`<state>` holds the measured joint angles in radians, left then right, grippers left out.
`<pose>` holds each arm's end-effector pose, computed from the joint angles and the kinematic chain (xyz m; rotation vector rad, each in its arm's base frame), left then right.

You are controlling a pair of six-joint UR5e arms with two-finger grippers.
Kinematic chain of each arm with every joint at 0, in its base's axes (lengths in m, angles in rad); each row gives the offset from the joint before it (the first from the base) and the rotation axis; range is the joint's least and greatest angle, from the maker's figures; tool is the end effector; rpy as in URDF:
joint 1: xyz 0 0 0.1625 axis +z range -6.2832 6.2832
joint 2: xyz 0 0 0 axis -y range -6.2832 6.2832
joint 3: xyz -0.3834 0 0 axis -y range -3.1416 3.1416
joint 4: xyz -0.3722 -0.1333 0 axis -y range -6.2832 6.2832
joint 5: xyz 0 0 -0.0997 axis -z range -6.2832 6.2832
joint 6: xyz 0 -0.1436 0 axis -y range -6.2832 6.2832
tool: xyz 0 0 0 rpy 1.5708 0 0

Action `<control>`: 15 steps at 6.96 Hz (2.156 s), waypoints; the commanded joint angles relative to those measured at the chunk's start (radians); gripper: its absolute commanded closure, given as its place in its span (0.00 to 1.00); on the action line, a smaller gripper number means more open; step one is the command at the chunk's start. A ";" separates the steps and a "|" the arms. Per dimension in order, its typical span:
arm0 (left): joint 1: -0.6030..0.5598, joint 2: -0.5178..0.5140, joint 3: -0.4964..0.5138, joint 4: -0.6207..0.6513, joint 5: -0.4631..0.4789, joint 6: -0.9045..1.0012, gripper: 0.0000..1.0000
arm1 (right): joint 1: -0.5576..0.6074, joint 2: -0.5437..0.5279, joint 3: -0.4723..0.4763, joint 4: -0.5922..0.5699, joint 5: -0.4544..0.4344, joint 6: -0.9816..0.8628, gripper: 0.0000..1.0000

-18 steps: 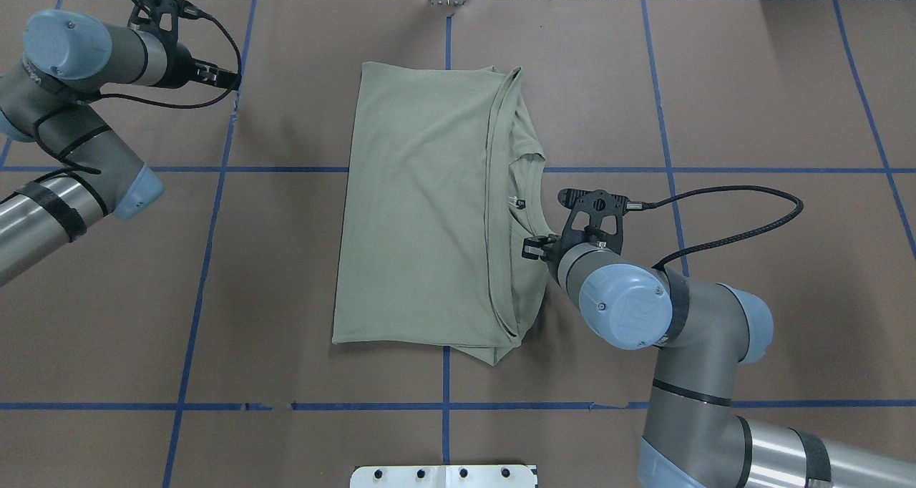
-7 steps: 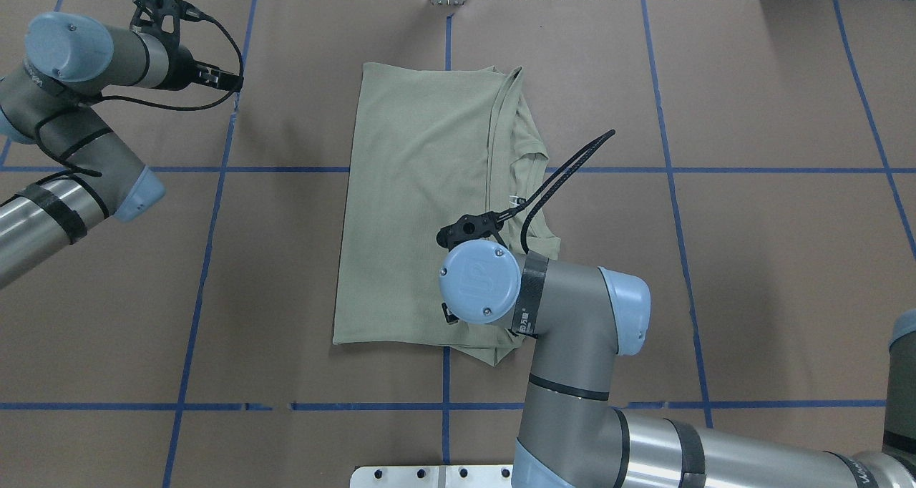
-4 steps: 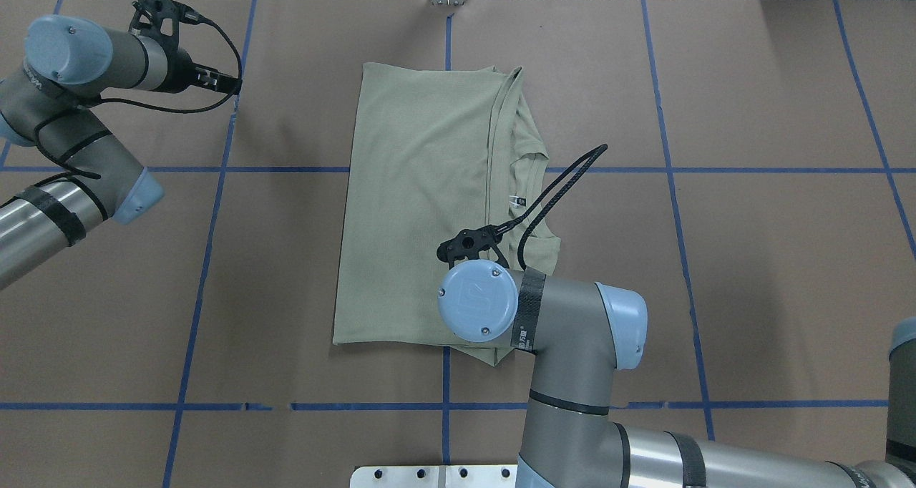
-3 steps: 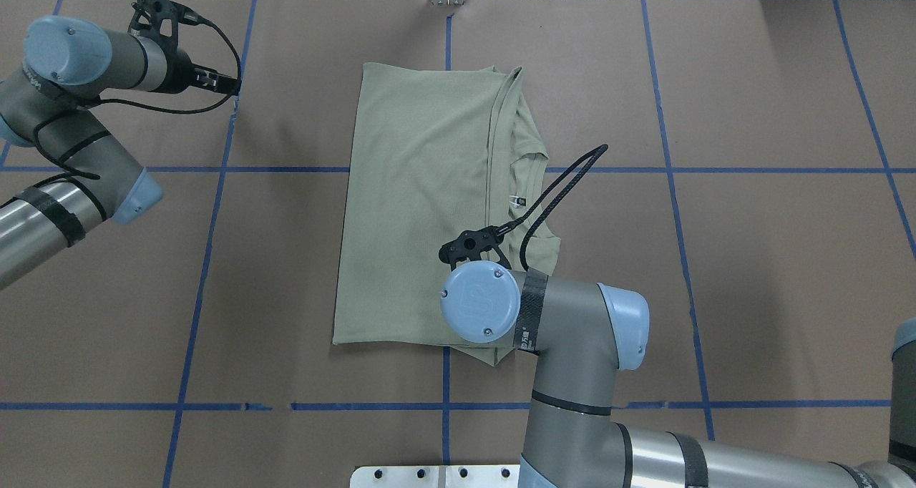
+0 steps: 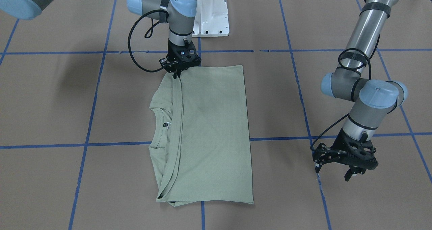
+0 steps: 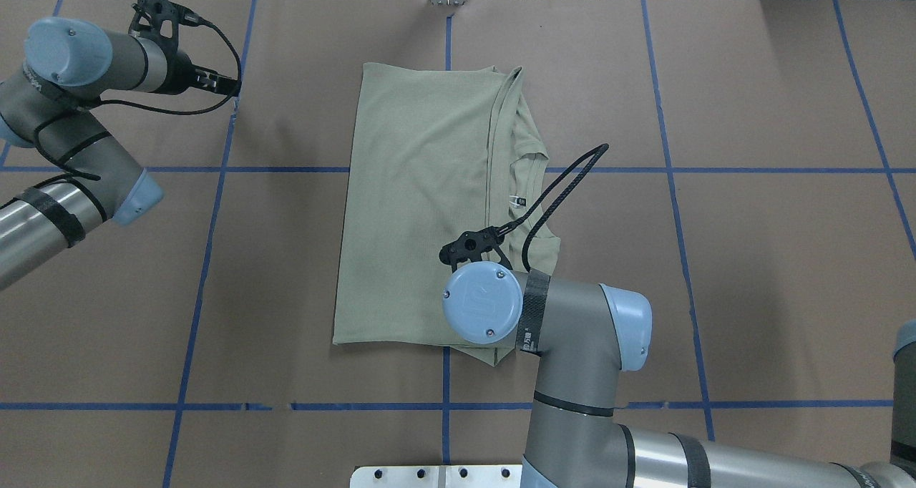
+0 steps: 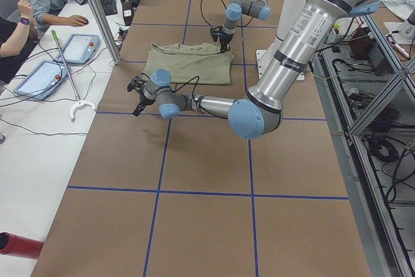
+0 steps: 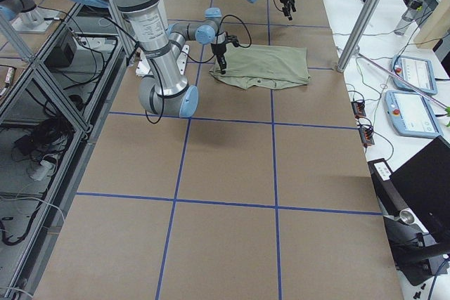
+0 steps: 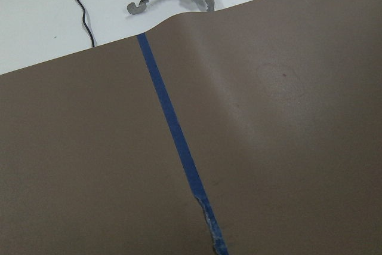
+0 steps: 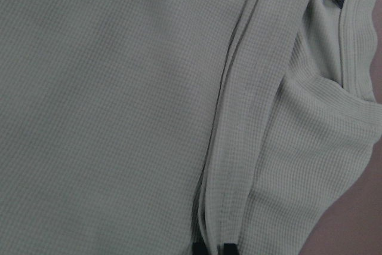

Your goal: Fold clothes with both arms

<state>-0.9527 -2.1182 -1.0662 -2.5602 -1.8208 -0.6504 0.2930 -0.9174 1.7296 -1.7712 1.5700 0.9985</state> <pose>0.3503 -0.6614 0.4597 0.6920 0.7912 0.0997 -0.5868 -0.3164 0.2571 0.2580 -0.5569 -0.2703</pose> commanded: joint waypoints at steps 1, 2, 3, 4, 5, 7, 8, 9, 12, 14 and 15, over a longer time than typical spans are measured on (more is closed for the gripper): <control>0.000 0.000 -0.001 0.000 0.000 0.000 0.00 | 0.003 -0.003 0.005 -0.007 -0.001 0.014 1.00; 0.000 0.000 -0.001 0.000 0.000 0.000 0.00 | 0.008 -0.020 0.025 -0.007 -0.002 0.014 1.00; 0.000 0.000 0.000 0.000 0.000 0.000 0.00 | 0.014 -0.099 0.101 -0.008 -0.002 0.014 1.00; 0.002 -0.002 0.000 0.000 0.000 0.000 0.00 | 0.014 -0.172 0.164 -0.007 -0.004 0.028 1.00; 0.002 0.000 0.003 -0.026 0.000 0.000 0.00 | -0.018 -0.202 0.159 0.002 -0.036 0.139 0.79; 0.006 0.004 0.008 -0.040 0.002 0.000 0.00 | -0.071 -0.184 0.159 0.006 -0.100 0.297 0.00; 0.006 0.006 0.005 -0.040 0.000 -0.002 0.00 | -0.037 -0.152 0.160 0.006 -0.094 0.290 0.00; 0.006 0.004 -0.017 -0.038 -0.005 -0.014 0.00 | 0.016 -0.108 0.163 0.007 -0.084 0.284 0.00; 0.012 0.076 -0.208 -0.020 -0.094 -0.249 0.00 | 0.055 -0.223 0.225 0.386 -0.061 0.372 0.00; 0.118 0.226 -0.514 0.099 -0.086 -0.441 0.00 | 0.054 -0.343 0.269 0.565 -0.073 0.574 0.00; 0.199 0.315 -0.710 0.191 -0.078 -0.553 0.00 | 0.054 -0.386 0.298 0.593 -0.096 0.676 0.00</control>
<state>-0.8394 -1.9043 -1.5532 -2.4700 -1.9065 -1.0699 0.3464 -1.2399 1.9929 -1.2421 1.4950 1.5505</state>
